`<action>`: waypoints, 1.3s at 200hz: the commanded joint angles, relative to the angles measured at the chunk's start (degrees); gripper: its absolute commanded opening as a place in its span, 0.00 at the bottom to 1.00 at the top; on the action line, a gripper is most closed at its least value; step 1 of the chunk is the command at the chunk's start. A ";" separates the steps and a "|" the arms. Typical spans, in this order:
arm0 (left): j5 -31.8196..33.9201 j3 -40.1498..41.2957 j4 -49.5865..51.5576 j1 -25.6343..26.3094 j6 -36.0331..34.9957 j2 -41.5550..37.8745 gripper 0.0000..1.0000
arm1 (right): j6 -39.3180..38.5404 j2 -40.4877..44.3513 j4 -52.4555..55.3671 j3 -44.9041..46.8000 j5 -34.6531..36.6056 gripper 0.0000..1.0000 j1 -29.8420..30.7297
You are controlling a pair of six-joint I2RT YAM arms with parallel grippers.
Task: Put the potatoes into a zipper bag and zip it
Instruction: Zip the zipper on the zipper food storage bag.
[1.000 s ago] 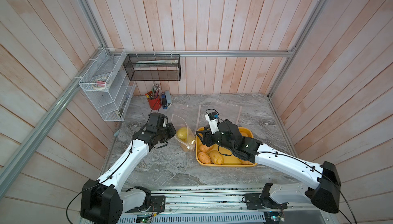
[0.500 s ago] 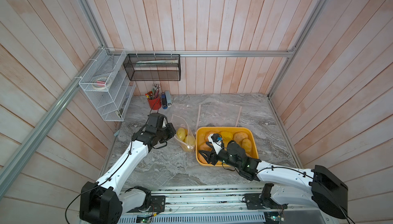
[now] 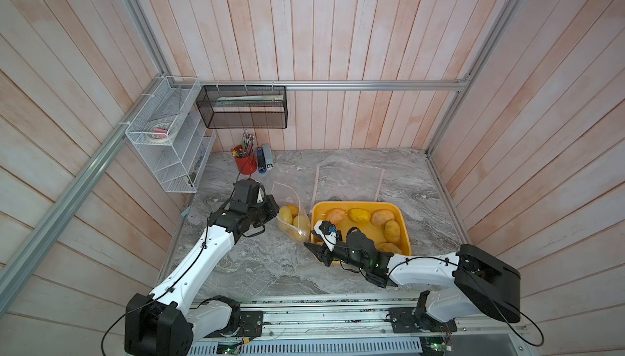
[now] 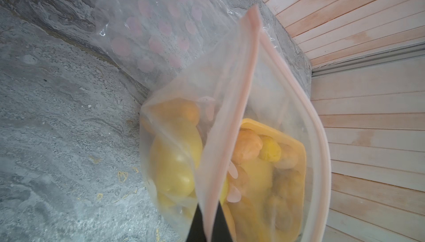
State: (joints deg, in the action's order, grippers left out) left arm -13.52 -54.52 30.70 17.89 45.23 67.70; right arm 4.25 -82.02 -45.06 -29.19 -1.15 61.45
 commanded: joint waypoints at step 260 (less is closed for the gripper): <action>-0.68 0.29 0.59 -0.84 -1.27 -1.52 0.00 | -0.03 -4.08 -7.30 -4.73 2.59 0.17 0.42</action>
State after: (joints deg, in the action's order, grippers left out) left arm -13.52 -54.52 30.87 17.28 45.04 67.29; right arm 4.21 -87.22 -50.52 -34.81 0.08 61.49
